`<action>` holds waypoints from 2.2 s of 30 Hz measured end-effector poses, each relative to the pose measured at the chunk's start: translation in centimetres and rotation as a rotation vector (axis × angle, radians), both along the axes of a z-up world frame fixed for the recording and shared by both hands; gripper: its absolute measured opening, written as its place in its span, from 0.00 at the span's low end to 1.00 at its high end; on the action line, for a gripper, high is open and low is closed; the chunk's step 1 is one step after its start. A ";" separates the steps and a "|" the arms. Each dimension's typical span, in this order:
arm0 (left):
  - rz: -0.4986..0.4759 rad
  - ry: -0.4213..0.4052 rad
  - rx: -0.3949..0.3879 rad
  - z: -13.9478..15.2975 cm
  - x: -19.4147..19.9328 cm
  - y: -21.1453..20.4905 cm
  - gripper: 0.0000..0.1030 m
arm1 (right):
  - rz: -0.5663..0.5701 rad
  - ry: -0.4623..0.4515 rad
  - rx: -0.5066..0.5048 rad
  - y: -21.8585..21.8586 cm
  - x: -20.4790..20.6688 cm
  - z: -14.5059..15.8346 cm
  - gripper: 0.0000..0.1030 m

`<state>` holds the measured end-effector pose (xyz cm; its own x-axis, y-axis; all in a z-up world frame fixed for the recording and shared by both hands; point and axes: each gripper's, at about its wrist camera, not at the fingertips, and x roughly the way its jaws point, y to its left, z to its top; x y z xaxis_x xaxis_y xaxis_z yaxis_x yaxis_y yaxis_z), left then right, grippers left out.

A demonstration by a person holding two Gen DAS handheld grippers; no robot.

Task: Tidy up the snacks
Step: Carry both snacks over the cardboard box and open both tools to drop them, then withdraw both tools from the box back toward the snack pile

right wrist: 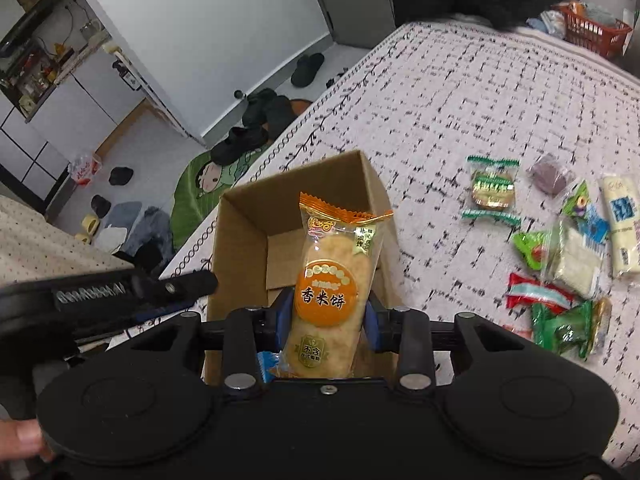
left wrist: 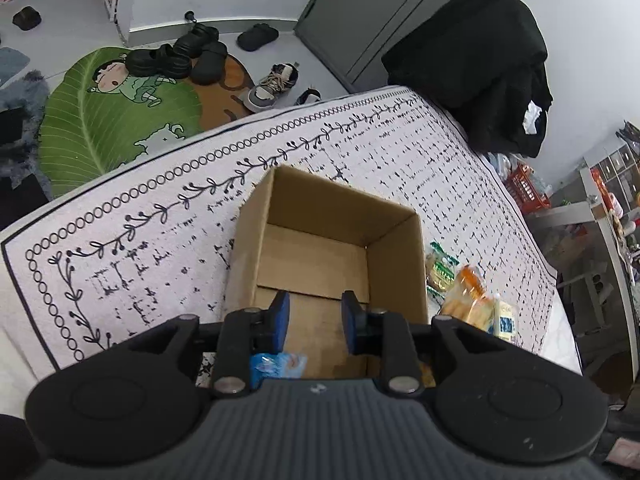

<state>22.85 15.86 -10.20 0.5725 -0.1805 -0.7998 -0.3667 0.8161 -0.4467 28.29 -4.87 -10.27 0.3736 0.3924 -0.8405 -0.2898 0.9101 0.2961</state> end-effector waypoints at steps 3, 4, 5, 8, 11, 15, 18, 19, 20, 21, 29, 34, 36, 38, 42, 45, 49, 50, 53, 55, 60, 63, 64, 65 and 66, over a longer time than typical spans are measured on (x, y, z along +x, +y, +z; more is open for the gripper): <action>0.015 0.008 0.023 0.6 -0.2 0.2 0.43 | -0.006 0.022 0.006 0.0 -0.2 -0.2 0.49; 0.022 0.018 0.040 0.8 -0.3 0.2 0.49 | -0.014 0.017 0.000 -0.1 -0.3 -0.1 0.61; 0.027 0.023 0.057 1.0 -0.5 0.1 0.58 | -0.024 0.000 -0.010 -0.3 -0.5 0.1 0.64; 0.039 0.007 0.075 1.6 -1.2 0.1 0.70 | -0.030 -0.029 -0.016 -1.0 -1.0 1.0 0.68; 0.055 -0.004 0.077 2.2 -2.0 0.2 0.76 | -0.059 -0.045 -0.016 -2.3 -1.5 1.9 0.74; 0.055 -0.042 0.094 3.2 -3.0 -0.2 0.91 | -0.107 -0.065 -0.007 -4.0 -2.2 2.8 0.85; 0.044 -0.066 0.097 3.8 -3.6 -0.7 1.00 | -0.126 -0.080 0.003 -5.3 -2.9 3.3 0.90; 0.039 -0.073 0.099 4.1 -3.9 -0.9 1.00 | -0.131 -0.089 0.003 -5.7 -3.2 3.6 0.91; 0.032 -0.076 0.098 4.2 -4.1 -1.2 1.00 | -0.134 -0.096 0.003 -6.1 -3.4 3.8 0.91; 0.024 -0.080 0.097 4.4 -4.3 -1.4 1.00 | -0.135 -0.108 0.001 -6.5 -3.7 4.0 0.91; -0.020 -0.141 0.132 6.3 -6.1 -3.8 1.00 | -0.140 -0.177 -0.020 -9.2 -5.4 5.6 0.96; -0.059 -0.177 0.163 7.5 -6.8 -5.7 1.00 | -0.124 -0.228 -0.021 -10.7 -6.5 6.4 1.00; -0.072 -0.177 0.172 7.7 -7.0 -6.5 1.00 | -0.122 -0.236 -0.007 -11.5 -6.9 6.6 1.00; -0.089 -0.175 0.179 7.9 -7.2 -7.4 1.00 | -0.131 -0.224 0.002 -12.3 -7.1 6.7 1.00; -0.100 -0.160 0.164 8.0 -7.4 -8.7 1.00 | -0.146 -0.225 0.005 -13.9 -7.7 6.7 1.00; -0.119 -0.166 0.170 8.1 -7.5 -9.8 1.00 | -0.148 -0.249 -0.008 -15.1 -8.1 6.8 1.00; -0.133 -0.174 0.177 8.2 -7.5 -11.4 1.00 | -0.161 -0.285 -0.018 -16.9 -8.7 6.9 1.00; -0.136 -0.175 0.181 8.2 -7.6 -11.8 1.00 | -0.167 -0.286 -0.019 -17.4 -8.7 6.9 1.00; -0.145 -0.175 0.205 8.2 -7.6 -13.3 1.00 | -0.190 -0.271 -0.011 -18.9 -8.8 6.6 1.00; -0.157 -0.177 0.201 8.1 -7.6 -14.1 0.99 | -0.198 -0.254 -0.009 -19.9 -8.8 6.2 1.00; -0.192 -0.182 0.209 8.0 -7.4 -16.3 0.99 | -0.222 -0.251 -0.001 -21.9 -9.0 5.7 0.99; -0.200 -0.182 0.219 7.9 -7.3 -17.4 0.98 | -0.229 -0.245 0.023 -23.0 -9.0 5.3 0.96; -0.204 -0.184 0.220 7.9 -7.2 -17.8 0.98 | -0.234 -0.245 0.025 -23.4 -8.9 5.2 0.94; -0.209 -0.188 0.217 7.8 -7.3 -18.1 0.98 | -0.242 -0.243 0.027 -23.6 -8.9 5.0 0.94; -0.215 -0.188 0.219 7.8 -7.2 -18.5 0.97 | -0.247 -0.240 0.032 -23.9 -8.8 4.9 0.92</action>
